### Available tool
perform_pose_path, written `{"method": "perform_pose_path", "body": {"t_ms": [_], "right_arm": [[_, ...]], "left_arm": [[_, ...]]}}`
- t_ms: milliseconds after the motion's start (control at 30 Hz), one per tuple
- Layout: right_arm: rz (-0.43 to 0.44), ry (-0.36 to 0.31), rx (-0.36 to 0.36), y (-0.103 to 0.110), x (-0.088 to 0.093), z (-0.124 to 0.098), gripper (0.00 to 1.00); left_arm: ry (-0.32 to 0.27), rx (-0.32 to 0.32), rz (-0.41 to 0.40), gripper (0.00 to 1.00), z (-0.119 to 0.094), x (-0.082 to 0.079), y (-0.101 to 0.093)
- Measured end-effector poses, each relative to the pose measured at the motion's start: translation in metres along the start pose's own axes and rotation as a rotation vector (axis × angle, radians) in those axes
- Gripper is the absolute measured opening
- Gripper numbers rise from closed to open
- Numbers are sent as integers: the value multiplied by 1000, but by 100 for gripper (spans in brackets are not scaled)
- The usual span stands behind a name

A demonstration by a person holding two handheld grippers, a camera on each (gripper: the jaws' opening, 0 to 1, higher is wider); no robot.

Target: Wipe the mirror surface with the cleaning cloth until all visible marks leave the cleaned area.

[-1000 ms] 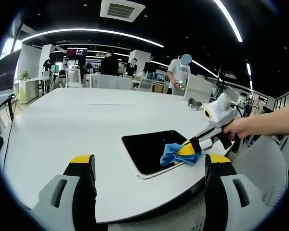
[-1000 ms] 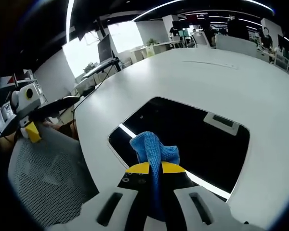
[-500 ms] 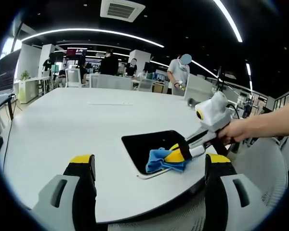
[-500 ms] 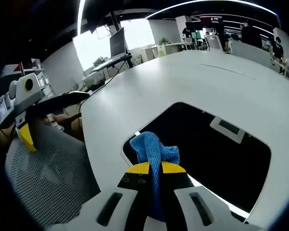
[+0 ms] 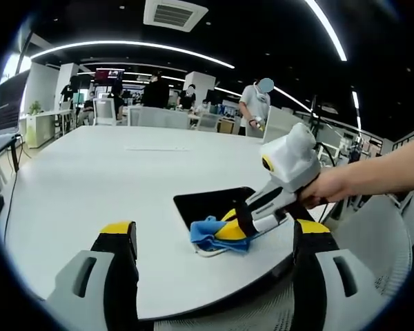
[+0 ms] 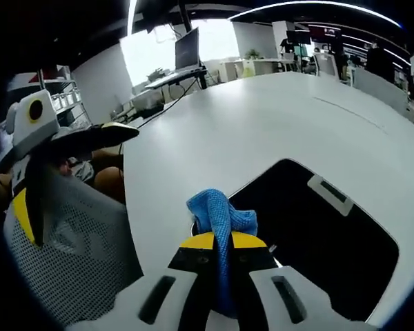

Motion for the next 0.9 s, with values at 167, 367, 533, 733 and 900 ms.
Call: {"method": "perform_pose_path", "body": {"t_ms": [167,367,533,733,900], "right_arm": [[5,-11,-2,-4,1,1,1],[32,-60,-6,-6,2,0,1],[-141,-57,25,-2,2,0,1],[-164,-62,30,-2,1,0,0],[-169,-69,78,-8,-2,2,0]], "left_arm": [[0,-1,-1,92,0,0,0],[4,0,0,92,0,0,-1],[4,-1,-1,92,0,1,-1],[7,0,1,92,1,1,-1],[8,3,1,92,1,1,-1]]}}
Point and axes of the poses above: the point that each gripper's makers call its tool centre point, and the gripper's own axes: z roughly forward along the fingers, y roughly to its left, x roughly out of its underside, the point moved 1 cm from there along -z, roughly backward along the fingers, and after that the axes turned 3 degrees about x, right-handed, at the moved point
